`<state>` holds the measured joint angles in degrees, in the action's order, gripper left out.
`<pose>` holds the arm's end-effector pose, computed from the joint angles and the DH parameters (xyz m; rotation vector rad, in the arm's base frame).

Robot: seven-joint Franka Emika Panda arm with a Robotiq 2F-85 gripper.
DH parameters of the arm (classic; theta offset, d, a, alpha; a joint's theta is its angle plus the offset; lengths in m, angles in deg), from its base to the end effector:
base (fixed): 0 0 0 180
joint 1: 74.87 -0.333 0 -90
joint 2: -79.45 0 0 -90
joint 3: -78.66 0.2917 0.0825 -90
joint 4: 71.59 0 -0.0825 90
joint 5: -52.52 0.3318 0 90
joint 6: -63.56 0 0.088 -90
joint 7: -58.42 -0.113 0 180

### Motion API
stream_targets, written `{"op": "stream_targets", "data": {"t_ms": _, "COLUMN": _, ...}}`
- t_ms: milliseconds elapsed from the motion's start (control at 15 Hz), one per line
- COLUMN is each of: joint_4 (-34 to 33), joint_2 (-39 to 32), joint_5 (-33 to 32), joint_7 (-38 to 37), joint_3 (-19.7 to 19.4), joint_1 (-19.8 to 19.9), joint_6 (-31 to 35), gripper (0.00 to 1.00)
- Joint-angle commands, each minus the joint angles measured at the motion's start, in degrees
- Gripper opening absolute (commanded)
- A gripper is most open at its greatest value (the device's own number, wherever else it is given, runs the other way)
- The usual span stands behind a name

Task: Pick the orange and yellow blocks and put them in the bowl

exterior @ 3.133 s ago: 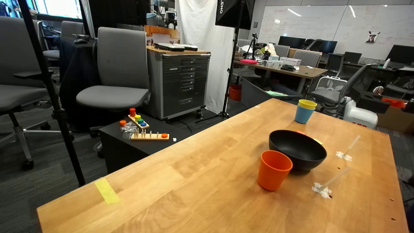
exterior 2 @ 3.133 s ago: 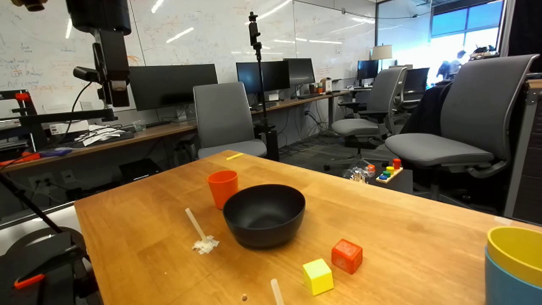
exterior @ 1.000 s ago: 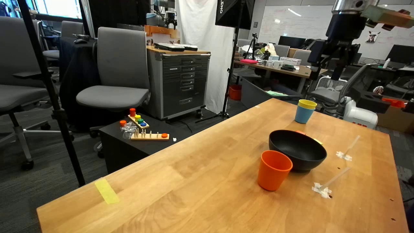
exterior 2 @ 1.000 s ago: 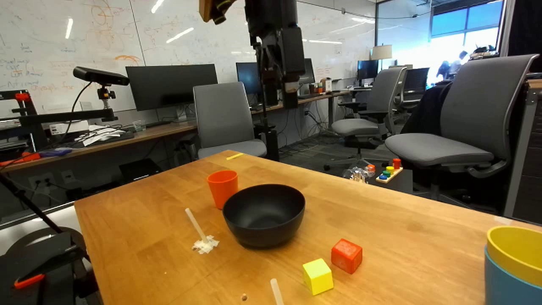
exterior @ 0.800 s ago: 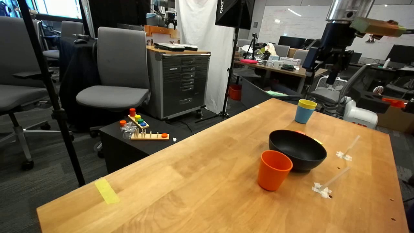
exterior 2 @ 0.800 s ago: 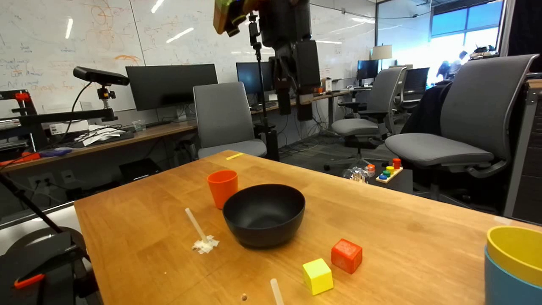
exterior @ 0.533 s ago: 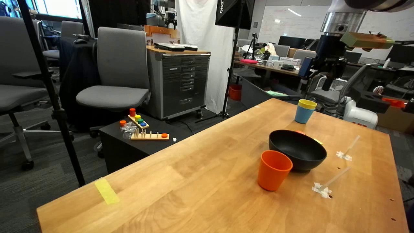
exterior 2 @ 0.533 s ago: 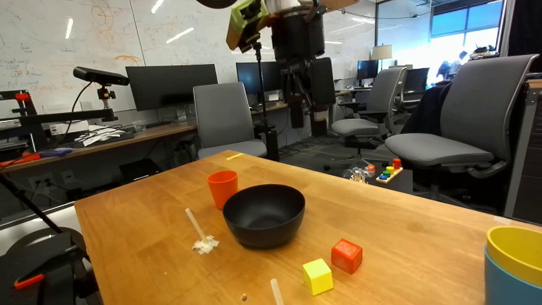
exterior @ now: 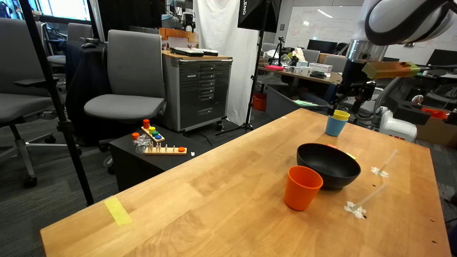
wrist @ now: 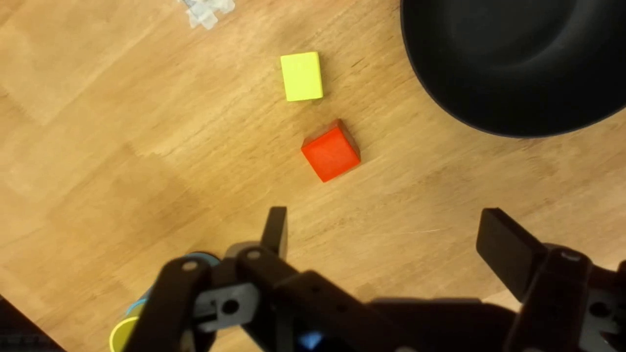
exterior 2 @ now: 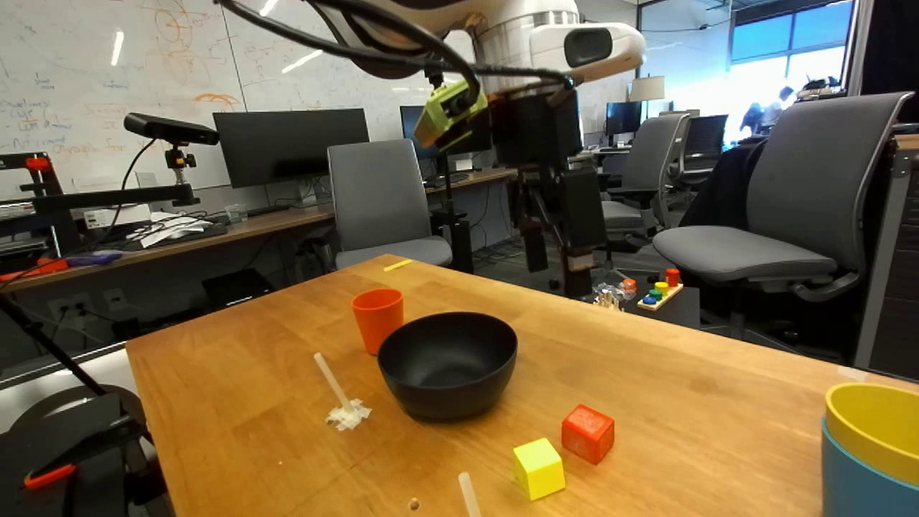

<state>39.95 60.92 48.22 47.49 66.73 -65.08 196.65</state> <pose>0.5327 -0.2079 0.3286 2.9176 -0.7569 0.0702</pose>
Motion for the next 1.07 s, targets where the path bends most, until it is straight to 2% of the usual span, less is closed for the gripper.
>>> {"op": "stream_targets", "data": {"t_ms": 0, "joint_4": -1.48, "joint_2": -2.92, "joint_5": -1.22, "joint_7": -1.37, "joint_3": -1.07, "joint_1": -0.05, "joint_6": 1.31, "gripper": 1.00}}
{"op": "stream_targets", "data": {"t_ms": 467, "joint_4": -3.38, "joint_2": -7.58, "joint_5": -1.04, "joint_7": 0.24, "joint_3": -1.52, "joint_1": 0.24, "joint_6": 1.56, "gripper": 1.00}}
{"op": "stream_targets", "data": {"t_ms": 1000, "joint_4": -11.62, "joint_2": -13.98, "joint_5": 0.05, "joint_7": 5.30, "joint_3": -0.80, "joint_1": 2.55, "joint_6": -0.60, "gripper": 1.00}}
